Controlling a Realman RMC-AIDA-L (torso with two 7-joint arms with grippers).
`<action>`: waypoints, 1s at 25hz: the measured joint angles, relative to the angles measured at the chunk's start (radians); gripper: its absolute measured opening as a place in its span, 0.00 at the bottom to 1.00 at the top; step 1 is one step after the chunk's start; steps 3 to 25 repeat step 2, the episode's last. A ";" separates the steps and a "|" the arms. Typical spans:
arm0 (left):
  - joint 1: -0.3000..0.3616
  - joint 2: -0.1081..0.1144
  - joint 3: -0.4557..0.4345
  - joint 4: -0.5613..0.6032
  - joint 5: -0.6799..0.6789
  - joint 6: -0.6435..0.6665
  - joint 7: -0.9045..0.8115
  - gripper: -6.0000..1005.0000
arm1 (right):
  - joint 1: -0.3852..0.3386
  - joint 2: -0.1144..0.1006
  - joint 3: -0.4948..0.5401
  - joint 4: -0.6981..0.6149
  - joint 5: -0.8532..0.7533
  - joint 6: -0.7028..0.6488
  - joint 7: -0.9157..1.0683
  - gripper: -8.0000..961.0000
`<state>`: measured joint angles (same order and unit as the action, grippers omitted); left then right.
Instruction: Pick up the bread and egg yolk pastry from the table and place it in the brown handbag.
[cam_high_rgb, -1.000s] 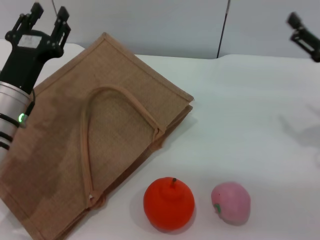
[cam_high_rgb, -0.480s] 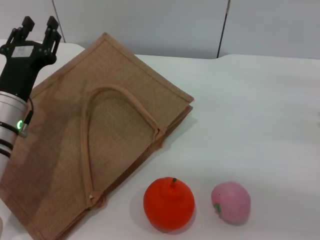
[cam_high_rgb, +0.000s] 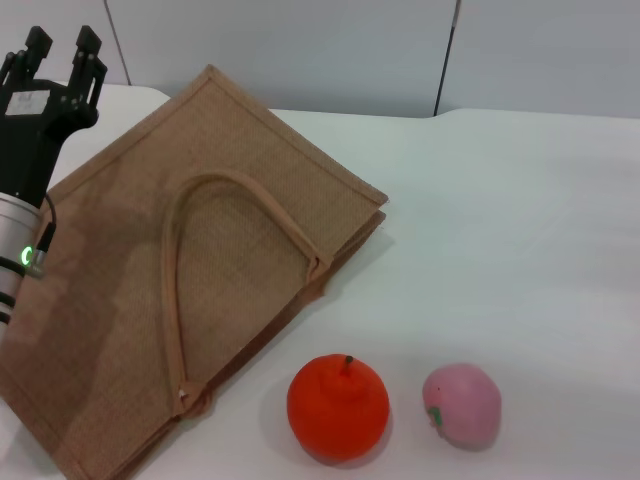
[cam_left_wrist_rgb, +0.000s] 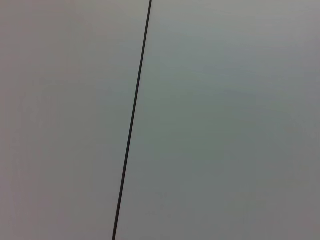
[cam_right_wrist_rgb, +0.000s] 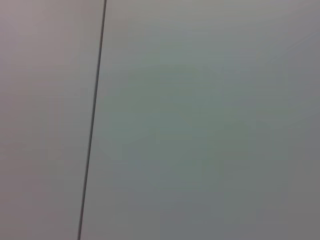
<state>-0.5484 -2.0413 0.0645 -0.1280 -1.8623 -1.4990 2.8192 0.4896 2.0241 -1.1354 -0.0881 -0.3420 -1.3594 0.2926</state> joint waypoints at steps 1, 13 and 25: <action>0.000 0.000 0.000 0.000 0.000 -0.001 0.000 0.58 | 0.000 0.000 0.000 0.000 0.000 0.000 0.000 0.93; 0.000 0.000 0.000 0.000 0.000 -0.001 0.000 0.58 | 0.001 0.000 0.000 0.004 0.000 0.000 0.000 0.93; 0.000 0.000 0.000 0.000 0.000 -0.001 0.000 0.58 | 0.001 0.000 0.000 0.004 0.000 0.000 0.000 0.93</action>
